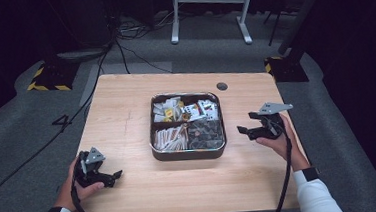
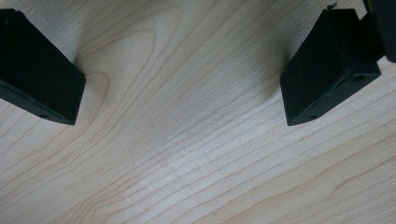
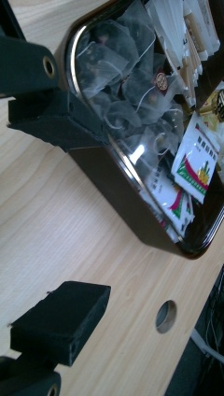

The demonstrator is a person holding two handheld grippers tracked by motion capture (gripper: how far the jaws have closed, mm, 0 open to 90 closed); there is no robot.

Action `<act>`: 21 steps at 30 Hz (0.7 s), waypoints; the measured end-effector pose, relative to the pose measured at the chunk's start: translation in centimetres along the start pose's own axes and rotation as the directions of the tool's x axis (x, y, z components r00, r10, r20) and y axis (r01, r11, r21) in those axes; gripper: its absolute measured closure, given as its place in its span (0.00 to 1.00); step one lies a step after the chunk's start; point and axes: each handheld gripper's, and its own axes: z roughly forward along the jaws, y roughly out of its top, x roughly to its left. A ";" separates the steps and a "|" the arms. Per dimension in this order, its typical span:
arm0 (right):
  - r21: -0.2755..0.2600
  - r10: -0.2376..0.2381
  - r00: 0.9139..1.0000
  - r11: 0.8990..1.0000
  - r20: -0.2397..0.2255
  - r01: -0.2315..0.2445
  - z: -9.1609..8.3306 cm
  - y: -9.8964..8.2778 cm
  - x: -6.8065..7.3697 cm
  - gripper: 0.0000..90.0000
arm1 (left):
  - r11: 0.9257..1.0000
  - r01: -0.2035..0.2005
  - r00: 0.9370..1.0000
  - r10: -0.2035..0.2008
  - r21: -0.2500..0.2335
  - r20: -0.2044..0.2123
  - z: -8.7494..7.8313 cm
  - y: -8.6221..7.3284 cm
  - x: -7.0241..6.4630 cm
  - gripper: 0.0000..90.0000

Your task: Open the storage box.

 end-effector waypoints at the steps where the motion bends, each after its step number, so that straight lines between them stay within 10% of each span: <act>1: 0.007 -0.014 1.000 1.000 -0.003 0.014 0.3 0.5 0.2 0.27 | 1.000 0.000 1.000 0.000 0.000 0.000 0.0 0.0 0.0 0.00; 21: 0.055 -0.135 0.985 0.988 -0.109 0.141 7.7 8.4 4.9 0.31 | 1.000 -0.003 1.000 0.003 -0.001 -0.002 0.0 0.0 0.0 0.01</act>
